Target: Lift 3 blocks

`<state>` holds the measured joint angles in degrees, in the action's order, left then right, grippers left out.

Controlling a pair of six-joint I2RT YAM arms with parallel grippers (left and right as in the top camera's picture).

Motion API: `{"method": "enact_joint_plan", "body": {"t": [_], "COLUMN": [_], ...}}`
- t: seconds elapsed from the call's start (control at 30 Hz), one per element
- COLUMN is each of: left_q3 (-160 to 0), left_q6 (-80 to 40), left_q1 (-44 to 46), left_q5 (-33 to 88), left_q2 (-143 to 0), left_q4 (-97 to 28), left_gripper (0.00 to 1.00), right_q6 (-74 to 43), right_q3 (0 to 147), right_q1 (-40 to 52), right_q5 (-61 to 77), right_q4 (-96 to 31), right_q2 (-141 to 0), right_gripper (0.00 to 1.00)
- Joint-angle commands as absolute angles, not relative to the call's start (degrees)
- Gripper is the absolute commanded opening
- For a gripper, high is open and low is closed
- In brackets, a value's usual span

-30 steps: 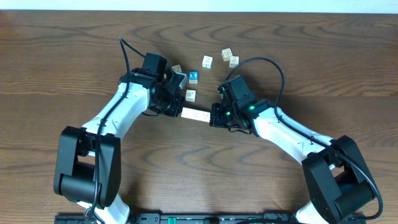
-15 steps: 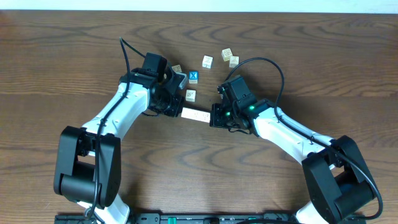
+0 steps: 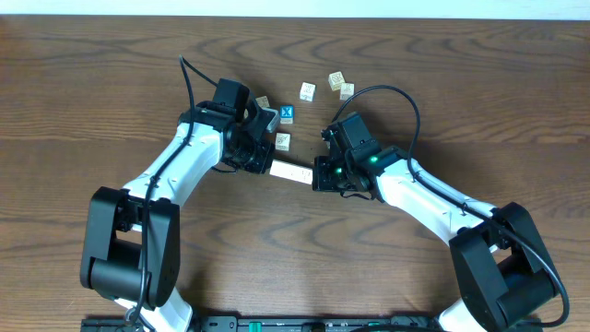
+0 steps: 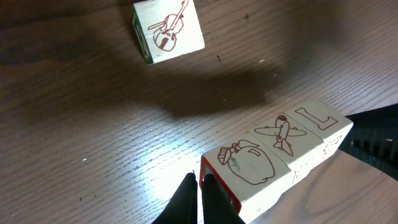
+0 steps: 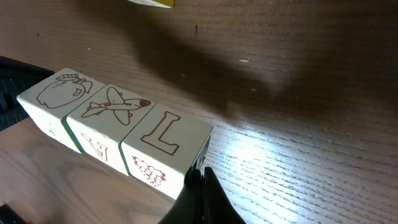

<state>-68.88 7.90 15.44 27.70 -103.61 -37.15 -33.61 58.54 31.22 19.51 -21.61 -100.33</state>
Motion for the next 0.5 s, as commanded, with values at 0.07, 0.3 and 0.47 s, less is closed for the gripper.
{"method": "enact_joint_plan", "body": {"t": [0.07, 0.3, 0.47], "left_q3": [-70.11, -70.11, -70.11], "left_q6": [7.14, 6.68, 6.48], "left_q1": [18.46, 18.46, 18.46], "left_q5": [36.45, 36.45, 36.45], "left_q2": [-103.37, -103.26, -102.63], "left_q4": [-37.28, -37.28, -37.28], "left_gripper": [0.07, 0.07, 0.07], "right_q6": [-31.59, -30.94, -30.94], "right_q3": [61.93, 61.93, 61.93], "right_q1": [32.82, 32.75, 32.75], "right_q5": [26.44, 25.78, 25.78], "right_q4": [-19.77, -20.21, -20.49], "right_q2": [-98.06, -96.33, -96.12], "right_gripper": [0.01, 0.01, 0.01]}}
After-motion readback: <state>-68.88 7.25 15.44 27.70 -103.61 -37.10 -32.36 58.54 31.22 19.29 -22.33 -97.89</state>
